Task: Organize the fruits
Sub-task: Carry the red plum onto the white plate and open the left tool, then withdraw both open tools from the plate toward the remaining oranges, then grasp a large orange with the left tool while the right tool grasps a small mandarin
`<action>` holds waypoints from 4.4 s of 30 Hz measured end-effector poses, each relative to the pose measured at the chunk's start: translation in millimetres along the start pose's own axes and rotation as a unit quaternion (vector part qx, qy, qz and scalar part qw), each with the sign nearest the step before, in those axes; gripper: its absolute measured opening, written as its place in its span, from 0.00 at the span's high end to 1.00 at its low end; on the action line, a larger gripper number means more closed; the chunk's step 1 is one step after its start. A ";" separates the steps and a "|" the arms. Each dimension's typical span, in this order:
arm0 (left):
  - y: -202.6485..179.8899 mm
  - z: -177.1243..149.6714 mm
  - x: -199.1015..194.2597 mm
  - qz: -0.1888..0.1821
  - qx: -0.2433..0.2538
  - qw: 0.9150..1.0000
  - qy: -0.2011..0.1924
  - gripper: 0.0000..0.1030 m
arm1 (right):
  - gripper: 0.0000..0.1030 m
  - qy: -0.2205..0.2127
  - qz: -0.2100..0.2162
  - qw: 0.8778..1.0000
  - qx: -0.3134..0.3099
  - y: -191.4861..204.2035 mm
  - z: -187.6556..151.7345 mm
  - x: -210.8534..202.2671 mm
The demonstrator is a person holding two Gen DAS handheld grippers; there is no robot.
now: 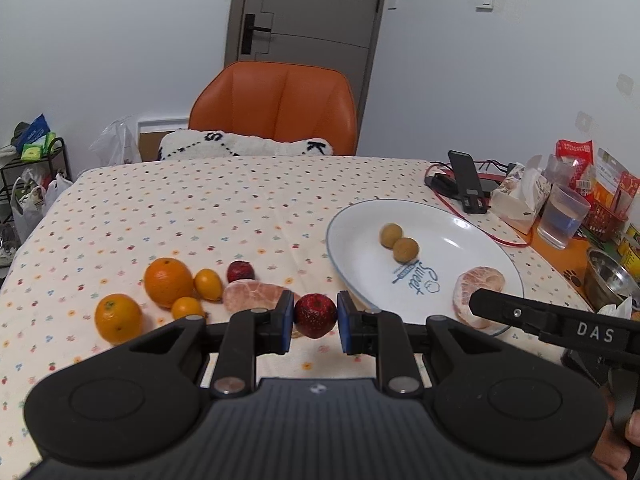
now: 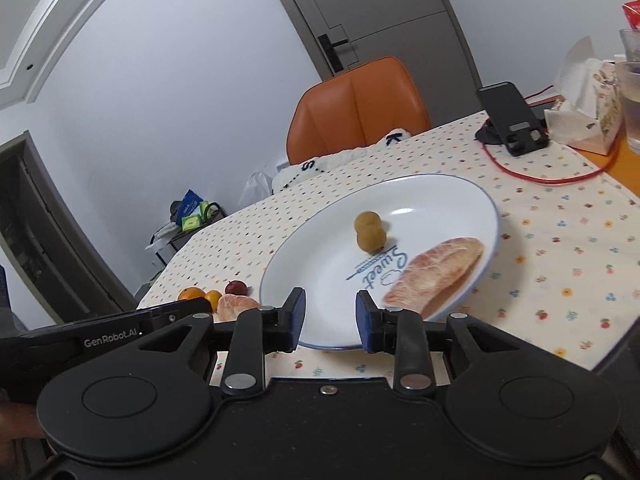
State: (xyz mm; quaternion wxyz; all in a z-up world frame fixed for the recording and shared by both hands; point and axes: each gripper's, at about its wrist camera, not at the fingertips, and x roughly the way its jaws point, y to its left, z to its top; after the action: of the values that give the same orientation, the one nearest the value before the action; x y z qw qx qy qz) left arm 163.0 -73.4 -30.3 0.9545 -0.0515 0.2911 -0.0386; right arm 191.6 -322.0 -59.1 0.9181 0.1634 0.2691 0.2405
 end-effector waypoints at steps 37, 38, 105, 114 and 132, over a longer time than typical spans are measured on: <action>-41.2 16.4 25.3 -0.026 0.026 0.999 0.004 0.63 | 0.67 -0.016 -0.010 0.999 0.027 -23.5 3.1 -14.6; -38.1 16.2 23.3 -0.023 0.024 0.999 0.002 0.60 | 0.63 -0.016 -0.011 0.999 0.025 -21.5 3.0 -14.4; 124.7 -18.8 -18.4 0.069 -0.086 0.994 -0.012 0.27 | 0.16 0.038 0.057 0.994 -0.080 104.0 -12.9 56.5; 138.8 -18.0 -2.1 0.070 -0.099 0.992 -0.015 0.34 | 0.19 0.060 0.055 0.992 -0.098 118.3 -10.8 80.4; 141.6 -20.9 10.4 0.050 -0.096 0.994 0.022 0.65 | 0.34 0.096 0.057 0.989 -0.096 128.5 -20.2 114.7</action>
State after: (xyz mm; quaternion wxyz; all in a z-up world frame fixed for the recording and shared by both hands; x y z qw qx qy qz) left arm 166.1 64.4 -70.4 0.9394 -0.1270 0.3164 0.0365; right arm 219.4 -151.0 -67.8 0.8844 0.0654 0.3215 0.3319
